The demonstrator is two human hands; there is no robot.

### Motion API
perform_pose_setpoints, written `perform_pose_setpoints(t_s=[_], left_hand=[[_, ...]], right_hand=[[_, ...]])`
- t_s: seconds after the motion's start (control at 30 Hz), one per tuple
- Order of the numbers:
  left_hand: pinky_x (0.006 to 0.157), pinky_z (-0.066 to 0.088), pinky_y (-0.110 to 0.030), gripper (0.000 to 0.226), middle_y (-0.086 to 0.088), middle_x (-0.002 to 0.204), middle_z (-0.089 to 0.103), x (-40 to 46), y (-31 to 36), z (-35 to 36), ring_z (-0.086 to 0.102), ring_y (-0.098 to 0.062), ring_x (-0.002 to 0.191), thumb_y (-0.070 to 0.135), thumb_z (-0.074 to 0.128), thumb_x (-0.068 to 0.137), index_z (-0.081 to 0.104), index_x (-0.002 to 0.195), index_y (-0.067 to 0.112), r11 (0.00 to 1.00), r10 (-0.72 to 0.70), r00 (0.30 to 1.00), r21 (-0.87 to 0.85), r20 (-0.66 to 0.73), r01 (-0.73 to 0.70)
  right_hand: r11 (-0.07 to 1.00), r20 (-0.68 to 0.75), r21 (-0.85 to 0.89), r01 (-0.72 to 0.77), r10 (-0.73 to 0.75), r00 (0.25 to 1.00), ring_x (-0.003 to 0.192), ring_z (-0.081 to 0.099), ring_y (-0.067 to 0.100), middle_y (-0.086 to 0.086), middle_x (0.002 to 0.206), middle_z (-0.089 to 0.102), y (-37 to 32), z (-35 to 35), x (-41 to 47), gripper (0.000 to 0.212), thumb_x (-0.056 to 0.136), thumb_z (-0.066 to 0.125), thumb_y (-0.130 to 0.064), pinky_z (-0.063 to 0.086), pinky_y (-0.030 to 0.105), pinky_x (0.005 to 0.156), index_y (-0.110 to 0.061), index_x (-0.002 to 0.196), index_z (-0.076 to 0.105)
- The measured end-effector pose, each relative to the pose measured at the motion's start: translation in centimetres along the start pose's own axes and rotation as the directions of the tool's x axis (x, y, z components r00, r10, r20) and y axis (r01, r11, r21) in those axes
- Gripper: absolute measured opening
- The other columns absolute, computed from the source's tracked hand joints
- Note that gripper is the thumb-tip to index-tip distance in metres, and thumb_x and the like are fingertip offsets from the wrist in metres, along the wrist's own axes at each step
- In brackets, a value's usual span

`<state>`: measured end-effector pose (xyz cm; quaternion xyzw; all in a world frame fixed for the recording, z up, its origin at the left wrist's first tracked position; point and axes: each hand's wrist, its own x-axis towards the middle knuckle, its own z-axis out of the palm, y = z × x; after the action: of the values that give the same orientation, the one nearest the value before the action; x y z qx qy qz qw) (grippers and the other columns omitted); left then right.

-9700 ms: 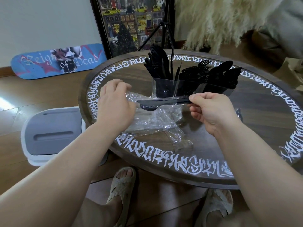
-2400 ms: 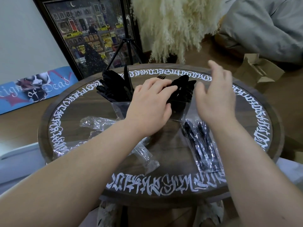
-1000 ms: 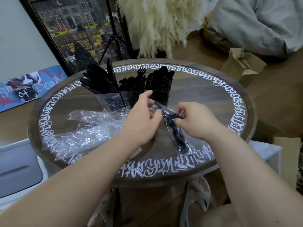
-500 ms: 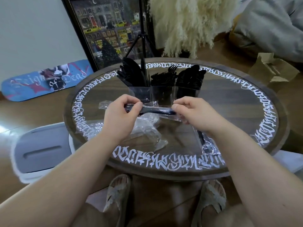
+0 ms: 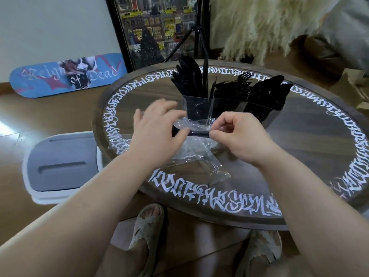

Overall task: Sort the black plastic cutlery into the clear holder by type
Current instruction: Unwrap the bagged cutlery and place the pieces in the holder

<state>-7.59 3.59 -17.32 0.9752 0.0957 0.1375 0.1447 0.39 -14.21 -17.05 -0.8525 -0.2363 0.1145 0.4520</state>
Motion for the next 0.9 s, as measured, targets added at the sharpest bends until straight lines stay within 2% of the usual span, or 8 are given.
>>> perform_pose_setpoints(t_s=[0.07, 0.1, 0.17, 0.33, 0.47, 0.57, 0.7, 0.9], left_hand=[[0.114, 0.018, -0.051, 0.036, 0.014, 0.129, 0.057, 0.1, 0.3, 0.1, 0.046, -0.008, 0.126, 0.044, 0.047, 0.094, 0.059, 0.125, 0.031, 0.998, 0.063, 0.992, -0.011, 0.111, -0.062], [0.111, 0.028, -0.044, 0.034, 0.014, 0.123, 0.062, 0.1, 0.3, 0.2, 0.053, -0.008, 0.119, 0.043, 0.047, 0.095, 0.060, 0.123, 0.031, 0.995, 0.085, 0.985, -0.061, 0.149, -0.076], [0.091, 0.046, -0.035, 0.028, 0.012, 0.104, 0.069, 0.1, 0.3, 0.2, 0.061, -0.012, 0.101, 0.041, 0.048, 0.094, 0.064, 0.115, 0.032, 0.985, 0.090, 0.978, -0.159, 0.187, -0.060], [0.065, 0.043, -0.030, 0.018, 0.014, 0.065, 0.054, 0.2, -0.2, 0.1, 0.051, -0.006, 0.067, 0.040, 0.046, 0.096, 0.059, 0.087, 0.033, 0.978, 0.061, 0.970, -0.209, 0.234, -0.011], [0.063, 0.042, -0.033, 0.031, 0.007, 0.063, 0.052, 0.2, -0.1, 0.1, 0.049, -0.010, 0.062, 0.038, 0.042, 0.098, 0.058, 0.079, 0.020, 0.969, 0.053, 0.959, -0.245, 0.279, 0.018], [0.065, 0.042, -0.037, 0.039, -0.002, 0.064, 0.054, 0.2, 0.0, 0.2, 0.048, -0.017, 0.062, 0.035, 0.038, 0.100, 0.049, 0.069, 0.014, 0.953, 0.040, 0.944, -0.296, 0.327, 0.062], [0.070, 0.045, -0.040, 0.045, -0.011, 0.070, 0.058, 0.3, 0.0, 0.3, 0.049, -0.019, 0.063, 0.036, 0.036, 0.101, 0.053, 0.076, 0.002, 0.928, -0.003, 0.935, -0.346, 0.354, 0.135], [0.063, 0.042, -0.034, 0.039, 0.005, 0.061, 0.050, 0.0, 0.2, 0.6, 0.048, -0.013, 0.061, 0.046, 0.039, 0.098, 0.046, 0.065, 0.026, 0.950, 0.007, 0.934, -0.293, 0.358, 0.106]], right_hand=[[0.999, 0.018, -0.014, 0.043, -0.043, 0.999, 0.060, 0.051, 0.005, -0.010, 0.062, 0.059, -0.5, 0.6, 0.1, 0.014, 0.080, 0.073, -0.014, 0.047, 0.024, 0.064, -0.022, 0.070, 0.066], [0.998, 0.032, -0.007, 0.059, -0.059, 0.998, 0.056, 0.050, 0.002, -0.011, 0.059, 0.058, -0.7, 0.8, 0.2, 0.012, 0.080, 0.073, -0.015, 0.044, 0.020, 0.060, -0.021, 0.071, 0.067], [0.997, 0.050, 0.025, 0.073, -0.074, 0.996, 0.050, 0.049, 0.000, -0.014, 0.055, 0.057, -0.9, 1.2, 0.2, 0.010, 0.082, 0.072, -0.016, 0.038, 0.013, 0.051, -0.019, 0.072, 0.069], [0.995, -0.009, 0.047, 0.084, -0.084, 0.996, 0.059, 0.056, 0.001, -0.017, 0.063, 0.064, -1.1, 1.6, 0.2, 0.011, 0.086, 0.068, -0.020, 0.052, 0.028, 0.065, -0.021, 0.076, 0.073], [0.992, -0.054, -0.007, 0.123, -0.123, 0.991, 0.077, 0.061, 0.008, -0.011, 0.080, 0.067, -1.3, 2.0, 0.0, 0.009, 0.087, 0.067, -0.019, 0.052, 0.035, 0.080, -0.022, 0.083, 0.074], [0.986, -0.108, 0.029, 0.161, -0.157, 0.982, 0.072, 0.060, 0.003, -0.014, 0.074, 0.066, -1.4, 2.1, -0.3, 0.014, 0.087, 0.067, -0.017, 0.049, 0.023, 0.072, -0.027, 0.080, 0.073], [0.982, -0.113, 0.131, 0.134, -0.119, 0.986, 0.056, 0.052, -0.004, -0.023, 0.058, 0.062, -1.5, 1.4, -0.3, 0.018, 0.088, 0.066, -0.014, 0.039, 0.008, 0.057, -0.028, 0.078, 0.071], [0.998, -0.001, 0.055, -0.007, 0.007, 1.000, 0.058, 0.054, 0.004, -0.013, 0.062, 0.059, -1.0, 1.3, -0.1, 0.015, 0.088, 0.064, -0.027, 0.042, 0.021, 0.057, -0.020, 0.075, 0.065]])
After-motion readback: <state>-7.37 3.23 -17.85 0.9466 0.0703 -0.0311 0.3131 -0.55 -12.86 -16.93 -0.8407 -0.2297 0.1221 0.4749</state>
